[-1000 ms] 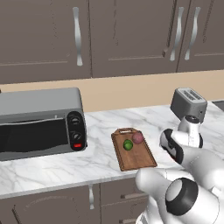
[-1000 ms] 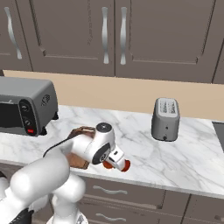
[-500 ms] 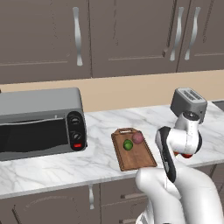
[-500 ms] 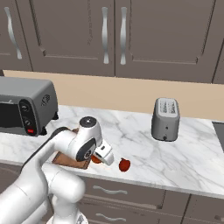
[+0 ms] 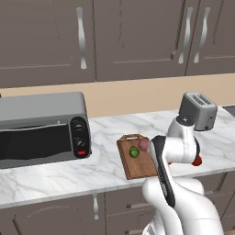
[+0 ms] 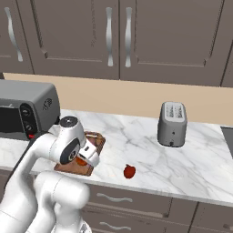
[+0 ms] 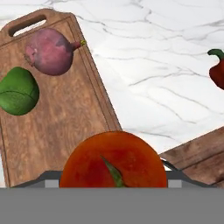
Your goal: Place the avocado, onion, tomato, and bell pepper on the cutting board.
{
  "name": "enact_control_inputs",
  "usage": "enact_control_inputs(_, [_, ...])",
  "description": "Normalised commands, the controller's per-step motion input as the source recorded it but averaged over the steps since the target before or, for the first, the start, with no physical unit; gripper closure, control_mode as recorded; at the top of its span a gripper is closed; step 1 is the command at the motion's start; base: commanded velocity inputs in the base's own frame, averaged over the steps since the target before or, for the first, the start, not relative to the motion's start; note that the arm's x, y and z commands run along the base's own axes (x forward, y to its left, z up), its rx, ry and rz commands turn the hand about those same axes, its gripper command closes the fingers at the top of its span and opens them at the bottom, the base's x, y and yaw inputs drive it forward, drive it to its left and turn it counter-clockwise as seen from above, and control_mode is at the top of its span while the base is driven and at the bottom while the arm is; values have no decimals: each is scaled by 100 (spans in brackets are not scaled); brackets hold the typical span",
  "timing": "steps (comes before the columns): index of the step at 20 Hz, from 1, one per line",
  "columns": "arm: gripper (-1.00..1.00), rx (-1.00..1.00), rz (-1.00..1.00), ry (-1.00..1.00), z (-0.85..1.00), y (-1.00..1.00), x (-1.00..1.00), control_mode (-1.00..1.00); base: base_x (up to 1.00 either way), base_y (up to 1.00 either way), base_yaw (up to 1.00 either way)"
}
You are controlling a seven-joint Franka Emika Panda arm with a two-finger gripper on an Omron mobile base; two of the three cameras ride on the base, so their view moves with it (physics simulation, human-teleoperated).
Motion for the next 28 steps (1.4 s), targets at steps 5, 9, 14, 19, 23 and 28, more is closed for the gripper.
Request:
enact_control_inputs(5, [100,-1,10,0,0,78,0,-100,0,0,0])
enact_control_inputs(9, [100,0,10,0,-2,73,0,-100,0,0,0])
enact_control_inputs(14, [100,-1,12,0,-18,40,1,-100,0,0,0])
enact_control_inputs(19, [100,0,7,0,-9,3,30,-100,0,0,0])
enact_control_inputs(23, [100,0,5,0,-10,0,33,-100,0,0,0])
enact_control_inputs(28, [100,0,4,0,-21,0,7,-100,0,0,0])
